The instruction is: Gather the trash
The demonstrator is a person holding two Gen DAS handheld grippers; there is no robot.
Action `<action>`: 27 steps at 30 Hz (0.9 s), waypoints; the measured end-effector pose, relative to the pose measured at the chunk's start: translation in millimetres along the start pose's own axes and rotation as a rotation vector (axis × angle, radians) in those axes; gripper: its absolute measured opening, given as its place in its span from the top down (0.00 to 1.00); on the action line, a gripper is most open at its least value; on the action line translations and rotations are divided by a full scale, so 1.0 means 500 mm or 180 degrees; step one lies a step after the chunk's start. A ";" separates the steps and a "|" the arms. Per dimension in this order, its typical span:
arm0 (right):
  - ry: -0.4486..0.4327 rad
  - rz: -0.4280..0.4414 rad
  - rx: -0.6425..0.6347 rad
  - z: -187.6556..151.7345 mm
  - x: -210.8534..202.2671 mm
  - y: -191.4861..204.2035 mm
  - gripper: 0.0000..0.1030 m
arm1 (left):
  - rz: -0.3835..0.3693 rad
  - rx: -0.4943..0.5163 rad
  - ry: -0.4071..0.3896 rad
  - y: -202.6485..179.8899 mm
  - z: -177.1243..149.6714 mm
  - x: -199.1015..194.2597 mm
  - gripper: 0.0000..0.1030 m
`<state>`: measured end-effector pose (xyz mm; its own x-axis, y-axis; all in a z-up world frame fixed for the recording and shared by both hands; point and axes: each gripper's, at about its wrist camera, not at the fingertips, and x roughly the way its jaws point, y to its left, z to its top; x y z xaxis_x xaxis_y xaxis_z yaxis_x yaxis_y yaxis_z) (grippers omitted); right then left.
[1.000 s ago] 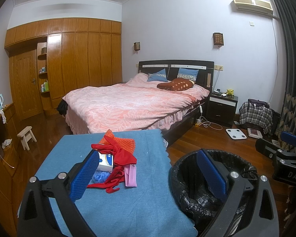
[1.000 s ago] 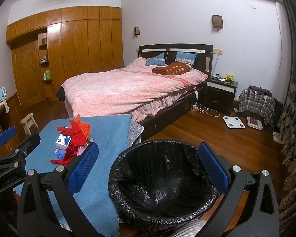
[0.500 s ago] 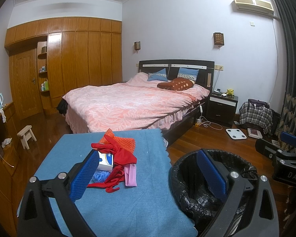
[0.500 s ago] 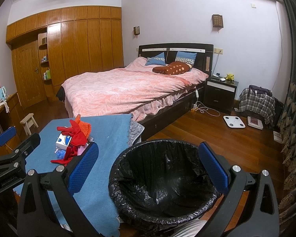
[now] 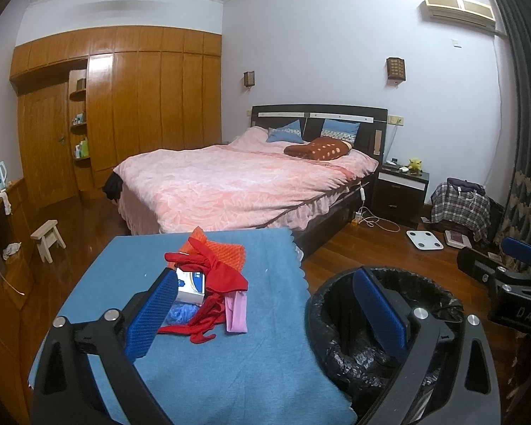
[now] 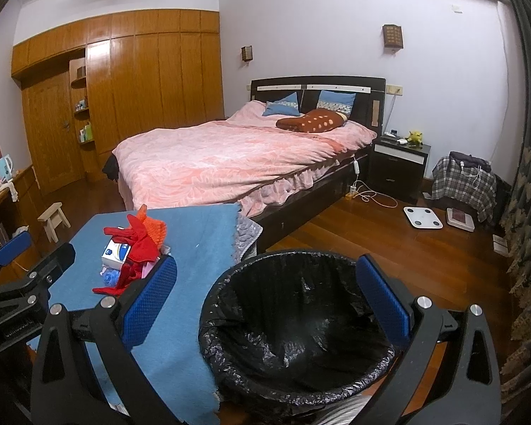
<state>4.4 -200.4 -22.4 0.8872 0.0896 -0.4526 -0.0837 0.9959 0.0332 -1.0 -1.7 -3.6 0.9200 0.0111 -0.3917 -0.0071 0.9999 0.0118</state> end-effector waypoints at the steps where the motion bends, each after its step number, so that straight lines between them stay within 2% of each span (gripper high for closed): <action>1: 0.0012 0.0013 -0.0004 -0.001 0.021 0.007 0.04 | 0.0008 -0.0008 0.0006 0.020 -0.015 0.008 0.06; 9: 0.0094 0.0136 -0.0051 0.001 0.074 0.050 0.05 | 0.0186 -0.0080 0.0037 0.089 -0.026 0.049 0.06; 20: 0.0276 0.0421 -0.0151 -0.028 0.209 0.160 0.05 | 0.0818 -0.0144 0.0259 0.250 -0.082 0.129 0.06; 27: 0.0391 0.0541 -0.0245 -0.065 0.314 0.245 0.05 | 0.0915 -0.0128 0.0492 0.316 -0.137 0.202 0.06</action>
<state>118.6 -64.4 -118.5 0.7958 0.2497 -0.5517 -0.2659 0.9626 0.0521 63.8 157.8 -104.2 0.8077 0.2909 -0.5128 -0.2762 0.9551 0.1069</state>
